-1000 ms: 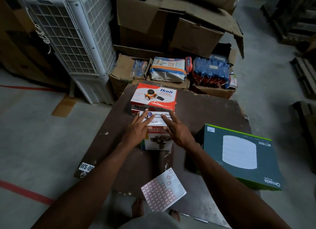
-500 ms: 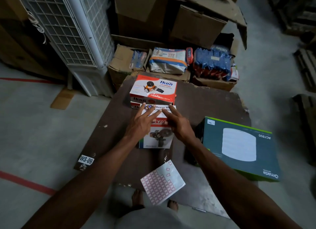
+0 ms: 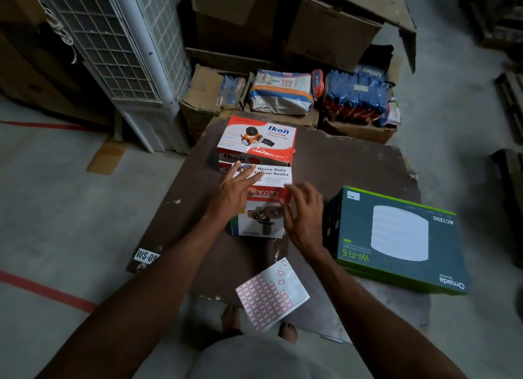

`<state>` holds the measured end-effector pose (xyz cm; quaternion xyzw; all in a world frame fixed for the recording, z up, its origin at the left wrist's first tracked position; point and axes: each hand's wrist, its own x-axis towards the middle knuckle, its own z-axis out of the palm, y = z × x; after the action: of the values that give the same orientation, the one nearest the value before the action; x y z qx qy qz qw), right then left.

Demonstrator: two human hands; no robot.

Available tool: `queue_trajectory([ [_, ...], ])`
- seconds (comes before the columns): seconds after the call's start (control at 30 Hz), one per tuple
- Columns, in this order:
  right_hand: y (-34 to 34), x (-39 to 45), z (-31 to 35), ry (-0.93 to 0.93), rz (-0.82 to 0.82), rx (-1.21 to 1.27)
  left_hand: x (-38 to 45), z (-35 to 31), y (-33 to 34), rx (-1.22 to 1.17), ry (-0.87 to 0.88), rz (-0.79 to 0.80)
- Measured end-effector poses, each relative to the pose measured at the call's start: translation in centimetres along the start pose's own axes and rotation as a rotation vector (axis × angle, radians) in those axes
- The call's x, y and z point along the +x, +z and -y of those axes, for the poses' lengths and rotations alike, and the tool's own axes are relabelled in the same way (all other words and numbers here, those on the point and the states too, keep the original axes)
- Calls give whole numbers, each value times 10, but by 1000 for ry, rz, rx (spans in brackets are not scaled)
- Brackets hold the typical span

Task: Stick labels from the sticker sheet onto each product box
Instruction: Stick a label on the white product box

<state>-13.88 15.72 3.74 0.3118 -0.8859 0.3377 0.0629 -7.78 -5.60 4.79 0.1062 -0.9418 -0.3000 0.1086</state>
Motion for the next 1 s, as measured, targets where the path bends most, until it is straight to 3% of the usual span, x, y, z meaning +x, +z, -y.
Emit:
queue_trajectory([
  [0.07,5,-32,-7,74,18,31,0,0,-1,-13,-9,-2],
  [0.27,42,-122,-51,316,572,33,-5,1,3,-5,39,-48],
  [0.37,48,-143,-60,325,720,-35,-5,2,3,9,39,-49],
  [0.63,57,-152,-74,57,870,-252,-8,-3,-1,-12,37,-55],
  [1.0,69,-148,-64,272,785,-269,-13,-4,-3,-42,18,-22],
])
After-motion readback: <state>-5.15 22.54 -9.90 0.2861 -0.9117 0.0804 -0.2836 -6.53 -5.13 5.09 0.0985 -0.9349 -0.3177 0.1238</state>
